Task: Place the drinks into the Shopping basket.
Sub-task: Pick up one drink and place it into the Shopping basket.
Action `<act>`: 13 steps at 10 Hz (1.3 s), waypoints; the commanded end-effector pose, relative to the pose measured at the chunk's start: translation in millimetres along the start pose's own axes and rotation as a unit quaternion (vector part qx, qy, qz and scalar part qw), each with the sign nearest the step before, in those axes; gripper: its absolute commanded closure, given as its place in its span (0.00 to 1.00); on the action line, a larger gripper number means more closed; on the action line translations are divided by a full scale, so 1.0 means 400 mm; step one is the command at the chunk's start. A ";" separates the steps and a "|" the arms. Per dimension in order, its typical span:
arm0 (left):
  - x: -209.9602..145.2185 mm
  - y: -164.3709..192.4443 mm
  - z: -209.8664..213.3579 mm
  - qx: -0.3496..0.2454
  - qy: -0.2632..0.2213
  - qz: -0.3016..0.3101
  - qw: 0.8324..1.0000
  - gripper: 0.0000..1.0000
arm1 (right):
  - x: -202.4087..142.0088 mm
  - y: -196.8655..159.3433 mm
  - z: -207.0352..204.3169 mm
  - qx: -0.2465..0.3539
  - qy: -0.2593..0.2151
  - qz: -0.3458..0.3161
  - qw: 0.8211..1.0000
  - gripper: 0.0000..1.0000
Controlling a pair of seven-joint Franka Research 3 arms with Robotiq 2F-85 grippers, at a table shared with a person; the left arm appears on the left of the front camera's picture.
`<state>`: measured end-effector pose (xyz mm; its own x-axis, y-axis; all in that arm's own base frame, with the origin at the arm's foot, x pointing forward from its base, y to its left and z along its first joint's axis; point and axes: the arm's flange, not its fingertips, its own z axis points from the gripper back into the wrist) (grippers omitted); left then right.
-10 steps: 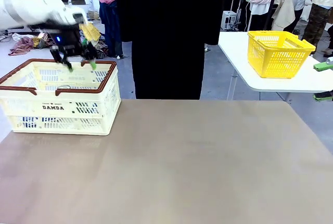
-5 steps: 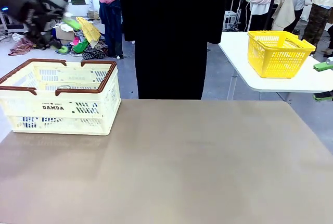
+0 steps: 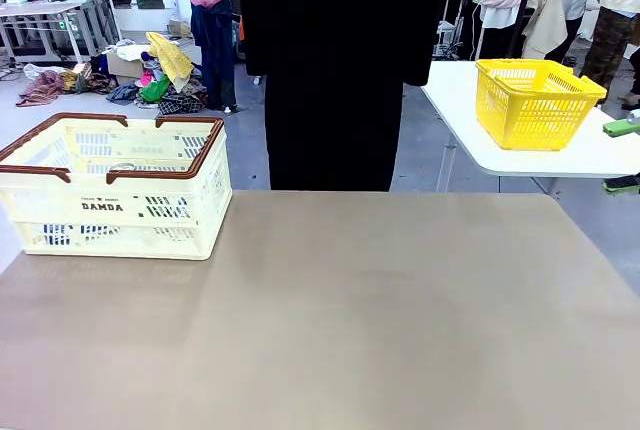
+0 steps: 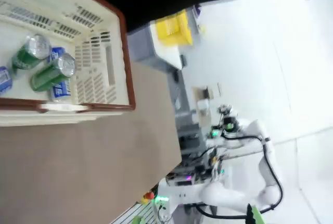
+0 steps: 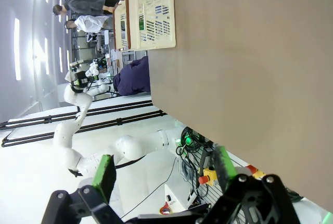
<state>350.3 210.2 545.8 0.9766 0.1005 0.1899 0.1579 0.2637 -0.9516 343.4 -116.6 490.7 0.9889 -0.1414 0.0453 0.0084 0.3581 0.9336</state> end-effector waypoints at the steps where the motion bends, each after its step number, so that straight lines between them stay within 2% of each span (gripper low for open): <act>1: 0.033 0.065 0.110 -0.034 -0.048 0.001 0.998 0.00 | -0.004 0.006 0.005 -0.007 0.007 -0.003 1.000 0.00; 3: 0.067 0.090 0.065 -0.048 -0.041 -0.029 0.998 0.00 | -0.004 0.006 0.005 -0.007 0.007 -0.003 1.000 0.00; 4: -0.019 0.091 0.137 -0.028 -0.054 0.004 0.998 0.00 | -0.004 0.006 0.005 -0.007 0.007 -0.003 1.000 0.00; 13: -0.019 0.091 0.137 -0.028 -0.054 0.004 0.998 0.00 | -0.004 0.006 0.005 -0.007 0.007 -0.003 1.000 0.00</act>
<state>345.4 274.6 520.9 0.9537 0.2082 0.2171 0.1726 0.2125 -0.9618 343.4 -116.7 490.9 0.9889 -0.1414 0.0455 0.0082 0.3583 0.9336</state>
